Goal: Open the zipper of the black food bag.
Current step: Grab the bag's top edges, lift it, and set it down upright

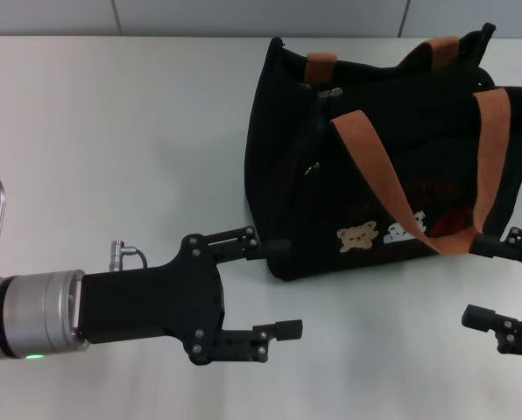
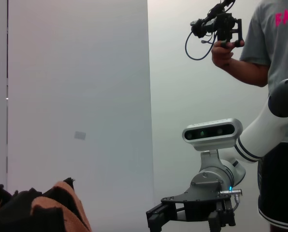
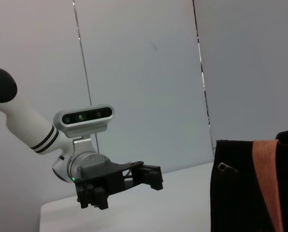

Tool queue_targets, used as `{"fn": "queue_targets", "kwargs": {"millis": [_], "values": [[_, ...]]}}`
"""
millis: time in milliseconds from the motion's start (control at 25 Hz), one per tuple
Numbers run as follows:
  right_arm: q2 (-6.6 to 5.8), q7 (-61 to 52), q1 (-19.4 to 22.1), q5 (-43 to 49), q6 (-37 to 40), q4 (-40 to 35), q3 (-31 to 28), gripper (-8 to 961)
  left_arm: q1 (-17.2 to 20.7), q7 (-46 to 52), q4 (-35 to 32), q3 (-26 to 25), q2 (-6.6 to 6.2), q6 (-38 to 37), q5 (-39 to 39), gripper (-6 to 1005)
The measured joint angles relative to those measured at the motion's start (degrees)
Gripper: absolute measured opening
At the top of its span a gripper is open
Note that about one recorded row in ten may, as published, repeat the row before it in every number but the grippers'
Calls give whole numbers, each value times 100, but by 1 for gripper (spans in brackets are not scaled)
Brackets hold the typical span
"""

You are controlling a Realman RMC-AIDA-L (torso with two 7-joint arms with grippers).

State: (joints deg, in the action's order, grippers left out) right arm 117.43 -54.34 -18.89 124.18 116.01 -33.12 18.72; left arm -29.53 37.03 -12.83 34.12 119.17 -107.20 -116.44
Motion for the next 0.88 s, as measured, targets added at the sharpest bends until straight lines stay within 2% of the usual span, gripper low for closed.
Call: {"fn": "queue_targets", "kwargs": {"millis": [320, 440, 600, 720, 760, 880], "values": [[6, 13, -1, 6, -9, 3, 0, 831, -11, -11, 46, -18, 2, 41, 48, 767], [10, 24, 3, 2, -10, 2, -30, 831, 0, -56, 139, -49, 1, 208, 183, 767], [12, 89, 52, -54, -10, 2, -159, 831, 27, -475, 635, -108, 0, 771, 688, 766], [17, 108, 64, -64, -9, 31, -353, 831, 27, -475, 635, -108, 0, 771, 688, 765], [17, 110, 68, -64, -9, 44, -392, 831, -35, -1081, 1221, -131, 1, 1185, 1059, 765], [17, 113, 103, -67, -5, 52, -488, 831, -74, -2106, 2093, -583, 1, 1606, 1436, 764]]}}
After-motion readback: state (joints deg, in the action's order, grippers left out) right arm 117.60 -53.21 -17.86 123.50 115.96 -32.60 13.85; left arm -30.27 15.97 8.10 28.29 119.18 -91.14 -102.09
